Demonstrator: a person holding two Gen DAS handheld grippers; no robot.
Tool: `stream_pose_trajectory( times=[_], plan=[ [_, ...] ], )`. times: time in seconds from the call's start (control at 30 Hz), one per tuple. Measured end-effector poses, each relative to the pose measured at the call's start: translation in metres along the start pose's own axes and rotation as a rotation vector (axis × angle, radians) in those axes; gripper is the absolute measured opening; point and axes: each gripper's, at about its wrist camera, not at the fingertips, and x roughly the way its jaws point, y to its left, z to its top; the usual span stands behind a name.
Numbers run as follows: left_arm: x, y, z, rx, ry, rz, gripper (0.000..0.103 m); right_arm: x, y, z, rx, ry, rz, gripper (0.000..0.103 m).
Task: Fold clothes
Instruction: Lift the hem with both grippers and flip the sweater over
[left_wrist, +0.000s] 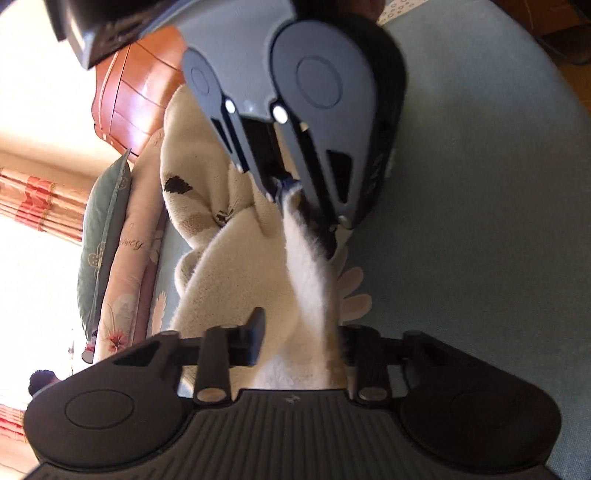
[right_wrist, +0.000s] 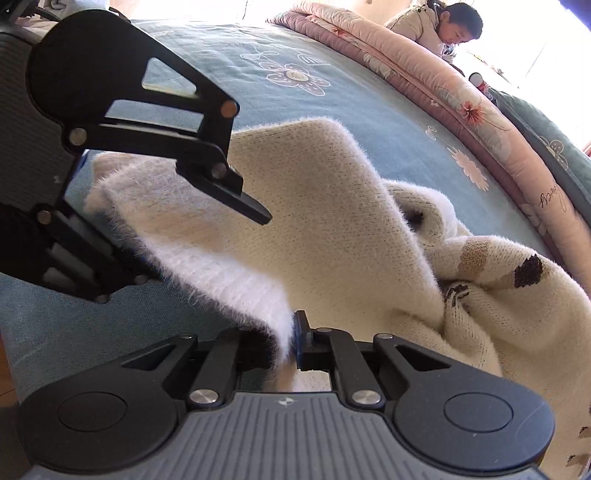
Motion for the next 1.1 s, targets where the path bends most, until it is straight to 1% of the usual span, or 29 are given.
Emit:
stream_pose_trajectory(
  times=[0.03,0.1,0.13,0.2,0.3,0.43,0.53,0.57,0.6,0.63,0.67,0.77,0.83,0.9,0.97,1.03,1.1],
  plan=[
    [0.001,0.009,0.002,-0.058,0.009,-0.004,0.008,0.0,0.002,-0.004,-0.01,-0.001,-0.016,0.031],
    [-0.001,0.026,0.006,-0.145,0.018,0.001,0.008,0.0,0.005,-0.011,-0.03,-0.002,-0.047,0.041],
    [-0.002,0.033,0.007,-0.172,0.019,0.003,0.008,0.002,0.006,-0.016,-0.045,0.005,-0.064,0.043],
    [-0.005,0.047,0.008,-0.222,0.023,0.005,0.007,0.007,0.011,-0.028,-0.09,0.029,-0.109,0.043],
    [-0.008,0.061,0.009,-0.278,0.034,0.006,0.007,0.01,0.009,-0.046,-0.138,0.052,-0.211,0.043],
    [-0.007,0.061,0.005,-0.279,0.054,0.014,0.008,0.018,-0.015,-0.072,-0.139,0.131,-0.326,0.043],
    [-0.002,0.055,0.002,-0.264,0.075,0.007,0.008,0.017,-0.034,-0.09,-0.173,0.161,-0.357,0.042],
    [-0.001,0.053,0.002,-0.262,0.08,0.004,0.008,0.016,-0.038,-0.094,-0.181,0.17,-0.346,0.041],
    [0.001,0.052,0.001,-0.262,0.088,-0.003,0.008,0.015,-0.042,-0.097,-0.184,0.18,-0.328,0.037],
    [0.002,0.05,0.001,-0.26,0.095,-0.012,0.007,0.013,-0.046,-0.098,-0.179,0.192,-0.295,0.017],
    [0.002,0.048,0.002,-0.256,0.102,-0.022,0.006,0.011,-0.049,-0.099,-0.168,0.2,-0.258,0.01],
    [-0.002,0.045,0.004,-0.235,0.103,-0.062,0.005,0.003,-0.059,-0.095,-0.138,0.207,-0.17,0.009],
    [-0.008,0.043,0.006,-0.214,0.098,-0.09,0.005,-0.005,-0.072,-0.089,-0.103,0.193,-0.135,0.008],
    [-0.015,0.043,0.008,-0.204,0.082,-0.143,0.005,-0.016,-0.081,-0.084,-0.09,0.188,-0.104,0.008],
    [-0.026,0.043,0.01,-0.206,0.052,-0.213,0.005,-0.03,-0.083,-0.081,-0.107,0.191,-0.068,0.008],
    [-0.037,0.04,0.013,-0.182,0.03,-0.267,0.005,-0.043,-0.083,-0.079,-0.142,0.198,-0.031,0.008],
    [-0.045,0.036,0.016,-0.172,0.024,-0.316,0.005,-0.054,-0.082,-0.082,-0.174,0.216,0.008,0.008]
  ],
)
